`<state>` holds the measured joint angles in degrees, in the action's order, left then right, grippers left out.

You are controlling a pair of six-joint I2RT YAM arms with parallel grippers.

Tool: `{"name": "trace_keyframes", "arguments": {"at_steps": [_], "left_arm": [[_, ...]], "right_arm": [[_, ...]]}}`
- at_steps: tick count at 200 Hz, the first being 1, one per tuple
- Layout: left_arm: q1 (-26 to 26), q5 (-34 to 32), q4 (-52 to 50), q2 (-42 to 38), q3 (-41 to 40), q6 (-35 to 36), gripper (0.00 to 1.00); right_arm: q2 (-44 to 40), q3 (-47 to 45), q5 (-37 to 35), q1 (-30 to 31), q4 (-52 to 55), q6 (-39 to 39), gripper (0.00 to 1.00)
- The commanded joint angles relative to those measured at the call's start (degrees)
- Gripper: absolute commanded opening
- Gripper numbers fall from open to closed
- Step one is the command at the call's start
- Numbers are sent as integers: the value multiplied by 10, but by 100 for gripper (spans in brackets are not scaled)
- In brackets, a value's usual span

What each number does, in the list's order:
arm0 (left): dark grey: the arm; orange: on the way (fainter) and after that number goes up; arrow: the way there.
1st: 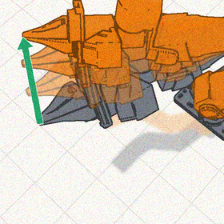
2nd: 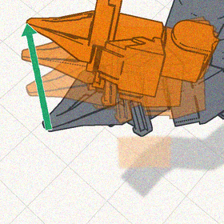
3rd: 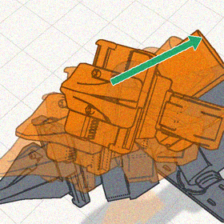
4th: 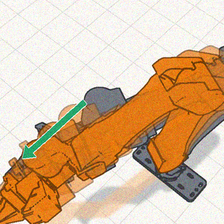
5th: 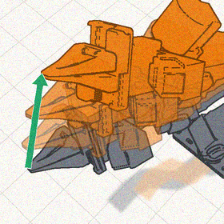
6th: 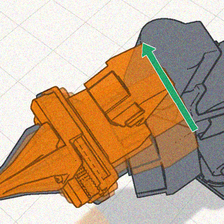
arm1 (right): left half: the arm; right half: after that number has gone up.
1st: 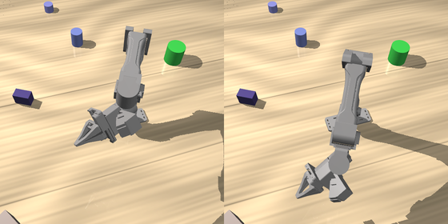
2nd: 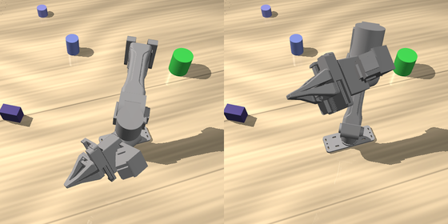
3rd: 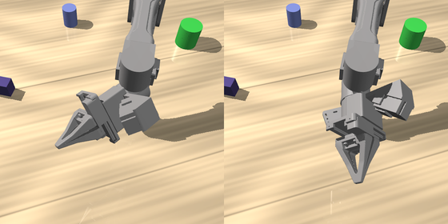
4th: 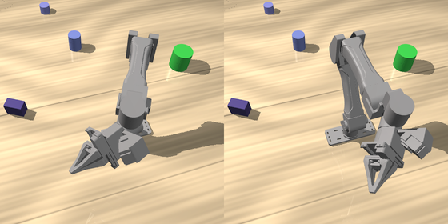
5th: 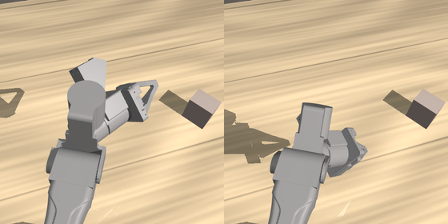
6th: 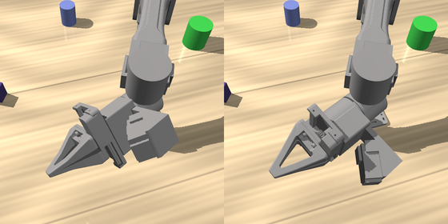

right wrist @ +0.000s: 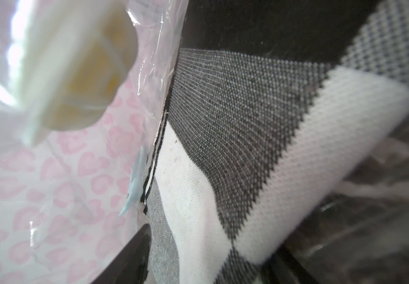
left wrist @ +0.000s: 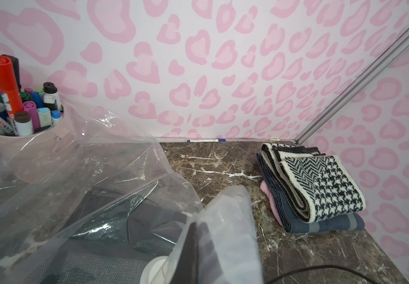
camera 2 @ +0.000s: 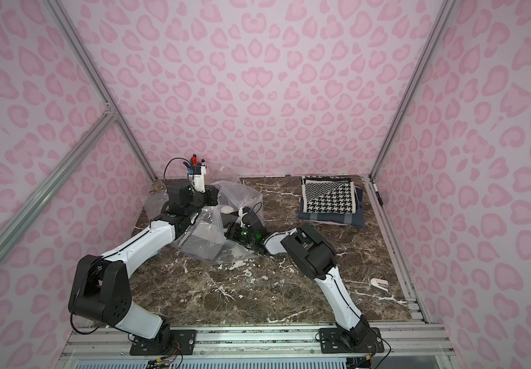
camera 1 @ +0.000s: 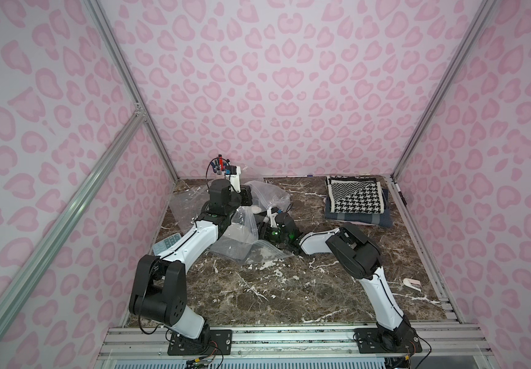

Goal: Take the blanket out of the vacuum bag
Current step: Take out the blanket from the vacuum bag.

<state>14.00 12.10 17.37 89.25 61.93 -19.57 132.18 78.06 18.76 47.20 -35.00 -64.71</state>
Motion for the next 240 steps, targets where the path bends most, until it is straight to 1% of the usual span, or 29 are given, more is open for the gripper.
{"name": "trace_keyframes", "arguments": {"at_steps": [1, 14, 37, 46, 64, 72, 78, 95, 112, 142, 162, 184, 188, 240], "left_arm": [[-1, 5, 14, 1, 1, -4, 4], [-1, 5, 13, 1, 1, -3, 4], [0, 3, 9, 0, 3, 0, 4], [0, 2, 9, -1, 2, 0, 4], [-1, 2, 8, 0, 4, 0, 4], [-1, 3, 8, 1, 5, 1, 4], [0, 3, 7, 2, 5, 1, 4], [0, 2, 6, 0, 5, 2, 4], [0, 2, 8, 2, 5, 1, 4], [0, 6, 17, 6, 4, -7, 4], [-1, 6, 19, 7, 3, -8, 4], [0, 3, 19, 11, 4, -5, 4], [0, 2, 19, 10, 3, -5, 4], [0, -1, 20, 17, 0, -3, 4]], "right_arm": [[11, 27, 2, 6, 45, 2, 64], [18, 40, 7, 6, 52, 1, 61], [22, 55, 11, 5, 69, 8, 58], [22, 57, 12, 4, 69, 11, 55], [25, 65, 19, 4, 69, 13, 39], [29, 68, 24, 3, 69, 13, 27], [29, 69, 27, 2, 69, 13, 19], [23, 65, 29, 3, 76, 19, 8], [11, 55, 29, 2, 81, 28, 0], [-8, 32, 31, 0, 82, 43, 0], [-44, 16, 40, -3, 72, 42, 0], [-78, 4, 37, -3, 89, 54, 0], [-85, -18, 37, -3, 91, 56, 0], [-189, -144, 28, -4, 70, 68, 0]]}}
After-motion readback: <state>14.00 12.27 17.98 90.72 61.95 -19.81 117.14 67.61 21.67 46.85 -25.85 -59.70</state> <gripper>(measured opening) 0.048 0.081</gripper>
